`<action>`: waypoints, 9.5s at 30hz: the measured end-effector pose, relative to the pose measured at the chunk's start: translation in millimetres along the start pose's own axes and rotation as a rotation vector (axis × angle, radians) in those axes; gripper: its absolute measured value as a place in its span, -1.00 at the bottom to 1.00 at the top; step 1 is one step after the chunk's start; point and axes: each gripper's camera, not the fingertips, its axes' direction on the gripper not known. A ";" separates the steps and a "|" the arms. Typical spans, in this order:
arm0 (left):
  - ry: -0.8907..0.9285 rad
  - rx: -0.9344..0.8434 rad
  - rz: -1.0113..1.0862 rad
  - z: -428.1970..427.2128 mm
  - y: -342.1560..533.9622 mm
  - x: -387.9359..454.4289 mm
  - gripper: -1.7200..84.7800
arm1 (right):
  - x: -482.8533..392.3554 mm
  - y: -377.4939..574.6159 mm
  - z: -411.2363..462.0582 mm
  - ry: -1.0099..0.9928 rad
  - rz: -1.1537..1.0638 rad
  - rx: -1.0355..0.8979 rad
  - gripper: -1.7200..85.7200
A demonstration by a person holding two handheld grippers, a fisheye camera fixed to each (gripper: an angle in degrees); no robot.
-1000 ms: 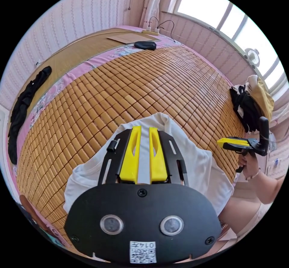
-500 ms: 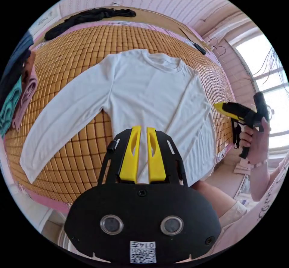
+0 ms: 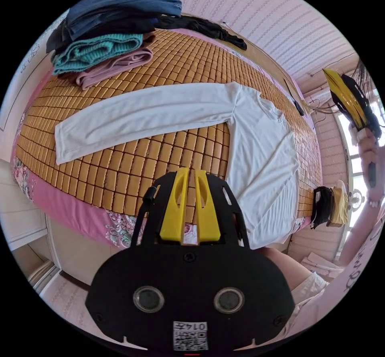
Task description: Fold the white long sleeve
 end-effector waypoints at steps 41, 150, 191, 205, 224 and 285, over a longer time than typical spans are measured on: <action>-0.066 0.110 -0.225 -170.3 54.7 -177.4 -0.91 | -102.3 -28.4 254.6 -0.103 -0.148 -0.149 -0.98; 0.034 -0.040 0.687 270.8 -89.7 224.9 -0.86 | 147.9 -142.5 -103.0 0.555 -0.414 -0.098 -0.91; 0.098 -0.037 0.438 235.9 -329.3 151.9 -0.96 | 228.0 -102.6 -277.8 0.930 -0.110 0.084 -0.90; 0.196 0.175 0.541 119.0 -300.7 169.4 -0.98 | 202.0 -34.0 -342.4 0.720 -0.320 0.278 -0.97; 0.167 -0.113 0.496 64.7 24.3 91.3 -0.98 | 325.7 263.4 -287.4 0.463 -0.036 0.157 -0.95; -0.004 0.342 0.662 -24.6 461.3 140.7 -0.82 | 390.8 449.0 -69.5 0.648 -0.346 0.189 -0.70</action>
